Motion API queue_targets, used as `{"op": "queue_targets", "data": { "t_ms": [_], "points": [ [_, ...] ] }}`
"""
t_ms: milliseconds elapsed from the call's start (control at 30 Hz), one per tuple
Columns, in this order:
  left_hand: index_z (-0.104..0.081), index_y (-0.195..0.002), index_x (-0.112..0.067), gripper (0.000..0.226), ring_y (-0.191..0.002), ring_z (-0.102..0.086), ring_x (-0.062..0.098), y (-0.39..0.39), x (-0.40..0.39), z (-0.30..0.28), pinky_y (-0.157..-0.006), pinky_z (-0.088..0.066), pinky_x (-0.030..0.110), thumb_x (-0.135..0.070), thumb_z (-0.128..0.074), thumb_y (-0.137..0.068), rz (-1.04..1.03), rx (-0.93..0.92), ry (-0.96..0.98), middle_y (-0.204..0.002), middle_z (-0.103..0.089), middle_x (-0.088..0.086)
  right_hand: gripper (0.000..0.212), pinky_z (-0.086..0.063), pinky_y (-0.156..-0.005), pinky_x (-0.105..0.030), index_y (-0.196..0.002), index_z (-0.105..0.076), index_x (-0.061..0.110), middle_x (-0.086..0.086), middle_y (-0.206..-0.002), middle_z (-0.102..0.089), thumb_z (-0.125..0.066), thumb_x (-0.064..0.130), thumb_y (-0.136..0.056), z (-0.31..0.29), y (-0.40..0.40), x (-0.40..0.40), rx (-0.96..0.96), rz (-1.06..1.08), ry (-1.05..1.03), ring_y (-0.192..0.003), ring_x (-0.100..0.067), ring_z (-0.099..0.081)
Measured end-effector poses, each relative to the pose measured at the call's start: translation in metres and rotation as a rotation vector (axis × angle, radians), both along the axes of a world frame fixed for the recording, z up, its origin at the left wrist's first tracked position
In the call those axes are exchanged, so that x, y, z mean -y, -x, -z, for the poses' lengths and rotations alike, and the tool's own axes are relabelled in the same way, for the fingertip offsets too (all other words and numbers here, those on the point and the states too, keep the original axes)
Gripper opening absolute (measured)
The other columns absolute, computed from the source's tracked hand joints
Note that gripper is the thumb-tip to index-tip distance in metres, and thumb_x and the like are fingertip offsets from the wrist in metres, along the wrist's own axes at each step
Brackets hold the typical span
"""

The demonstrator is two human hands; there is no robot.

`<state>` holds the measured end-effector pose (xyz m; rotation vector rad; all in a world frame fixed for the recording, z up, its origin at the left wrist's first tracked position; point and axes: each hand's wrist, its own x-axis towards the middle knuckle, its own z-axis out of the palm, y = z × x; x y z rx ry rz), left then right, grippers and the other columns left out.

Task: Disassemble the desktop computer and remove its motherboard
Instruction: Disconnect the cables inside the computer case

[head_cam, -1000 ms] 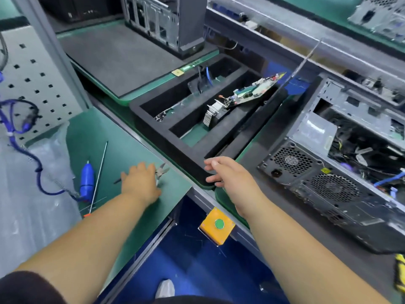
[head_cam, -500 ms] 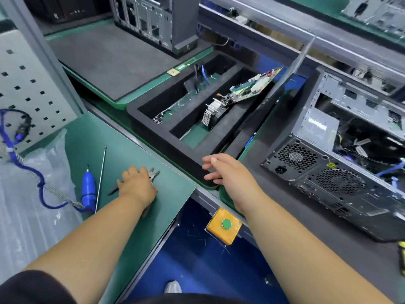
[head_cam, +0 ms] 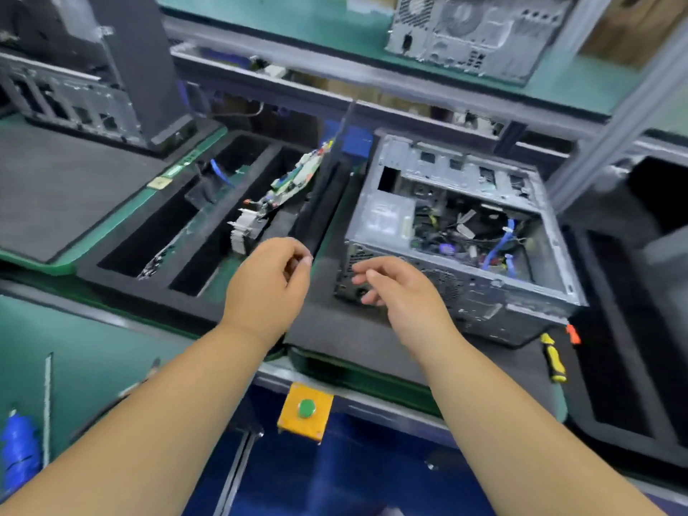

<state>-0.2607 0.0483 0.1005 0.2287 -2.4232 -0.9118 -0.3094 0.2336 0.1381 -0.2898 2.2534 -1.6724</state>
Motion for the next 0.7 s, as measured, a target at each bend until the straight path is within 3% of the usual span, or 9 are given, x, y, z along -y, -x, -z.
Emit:
{"op": "queue_targets", "data": {
  "t_ms": [100, 167, 267, 367, 467, 567, 700],
  "points": [
    [-0.056, -0.087, -0.032, 0.009, -0.074, -0.048, 0.003, 0.025, -0.034, -0.01, -0.062, -0.035, 0.019, -0.026, -0.053, -0.093, 0.112, -0.025, 0.026, -0.078, -0.05, -0.013, 0.025, -0.046, -0.067, -0.016, -0.092, -0.07, 0.026, 0.005, -0.092, -0.072, -0.049, 0.011, -0.095, -0.009, 0.018, -0.04, -0.046, 0.086, 0.033, -0.063, -0.003, -0.057],
    [-0.058, -0.088, -0.028, 0.007, -0.073, -0.049, 0.005, 0.039, -0.056, -0.014, -0.065, -0.038, 0.022, -0.025, -0.055, -0.093, 0.159, -0.036, 0.008, -0.08, -0.052, -0.012, 0.026, -0.045, -0.063, -0.012, -0.092, -0.07, 0.026, 0.006, -0.089, -0.072, -0.05, 0.011, -0.095, -0.013, 0.029, -0.065, -0.067, 0.132, 0.05, -0.063, -0.002, -0.057],
    [-0.061, -0.088, -0.025, 0.006, -0.073, -0.05, 0.007, 0.061, -0.088, -0.022, -0.067, -0.042, 0.024, -0.021, -0.058, -0.091, 0.232, -0.041, 0.01, -0.08, -0.055, -0.01, 0.026, -0.046, -0.064, -0.014, -0.089, -0.071, 0.03, 0.01, -0.088, -0.072, -0.051, 0.015, -0.095, -0.014, 0.045, -0.1, -0.095, 0.191, 0.055, -0.067, -0.001, -0.059],
    [-0.062, -0.089, -0.025, 0.007, -0.073, -0.05, 0.005, 0.081, -0.114, -0.029, -0.065, -0.039, 0.018, -0.019, -0.059, -0.09, 0.288, -0.024, 0.021, -0.079, -0.055, -0.011, 0.026, -0.046, -0.067, -0.016, -0.088, -0.071, 0.035, 0.015, -0.091, -0.071, -0.052, 0.018, -0.094, -0.016, 0.059, -0.128, -0.142, 0.217, 0.051, -0.074, 0.001, -0.061],
    [-0.06, -0.088, -0.029, 0.009, -0.077, -0.053, 0.007, 0.099, -0.137, -0.036, -0.067, -0.042, 0.018, -0.021, -0.058, -0.089, 0.312, 0.005, 0.02, -0.08, -0.055, -0.012, 0.025, -0.046, -0.063, -0.019, -0.086, -0.069, 0.035, 0.012, -0.086, -0.07, -0.052, 0.019, -0.094, -0.02, 0.076, -0.151, -0.177, 0.209, 0.031, -0.068, -0.007, -0.056],
    [-0.059, -0.086, -0.034, 0.013, -0.079, -0.053, 0.007, 0.113, -0.158, -0.044, -0.067, -0.043, 0.018, -0.022, -0.058, -0.088, 0.299, 0.028, 0.011, -0.081, -0.056, -0.014, 0.022, -0.041, -0.056, -0.016, -0.084, -0.067, 0.037, 0.018, -0.074, -0.062, -0.053, 0.023, -0.093, -0.024, 0.094, -0.171, -0.219, 0.199, -0.043, -0.061, -0.001, -0.05],
    [-0.061, -0.086, -0.033, 0.015, -0.078, -0.054, 0.007, 0.133, -0.184, -0.055, -0.067, -0.043, 0.018, -0.019, -0.059, -0.087, 0.275, 0.08, -0.012, -0.081, -0.057, -0.014, 0.019, -0.041, -0.061, -0.02, -0.084, -0.067, 0.035, 0.014, -0.084, -0.064, -0.054, 0.024, -0.093, -0.029, 0.121, -0.191, -0.244, 0.196, -0.092, -0.074, 0.0, -0.056]
  ]
}}
